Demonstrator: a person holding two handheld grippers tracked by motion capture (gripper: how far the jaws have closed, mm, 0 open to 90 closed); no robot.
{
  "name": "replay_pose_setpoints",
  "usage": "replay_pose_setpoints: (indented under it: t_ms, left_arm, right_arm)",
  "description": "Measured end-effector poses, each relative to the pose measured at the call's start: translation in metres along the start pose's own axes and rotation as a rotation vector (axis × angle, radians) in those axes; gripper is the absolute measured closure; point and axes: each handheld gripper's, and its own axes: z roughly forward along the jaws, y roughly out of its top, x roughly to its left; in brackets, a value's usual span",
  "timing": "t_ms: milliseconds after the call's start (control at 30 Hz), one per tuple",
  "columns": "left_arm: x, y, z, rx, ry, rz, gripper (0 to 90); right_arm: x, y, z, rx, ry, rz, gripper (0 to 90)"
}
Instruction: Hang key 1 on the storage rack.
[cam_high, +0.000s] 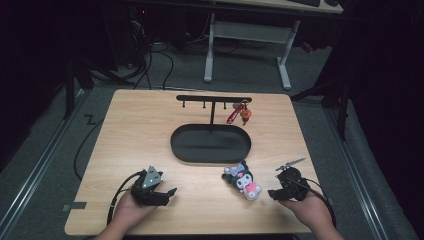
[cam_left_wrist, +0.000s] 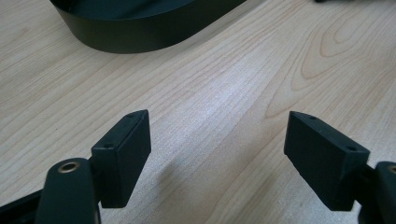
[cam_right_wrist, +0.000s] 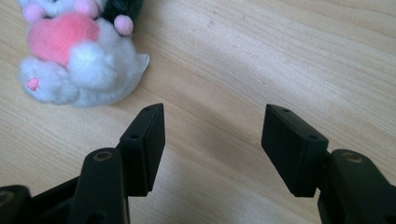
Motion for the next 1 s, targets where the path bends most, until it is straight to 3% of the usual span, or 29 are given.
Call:
replay_pose_setpoints:
  t_ms: [333,533,1000]
  left_arm:
    - [0.000,0.000,0.000,0.005,-0.002,0.007,23.4]
    - [0.000,0.000,0.000,0.006,-0.006,0.007,23.5]
    - [-0.001,0.000,0.002,0.017,-0.018,0.016,23.9]
  right_arm:
    - [0.006,0.007,-0.002,0.105,0.013,-0.038,36.1]
    - [0.013,0.011,-0.002,0.170,0.065,-0.059,26.9]
    - [0.035,0.025,0.002,0.165,0.107,-0.089,16.6]
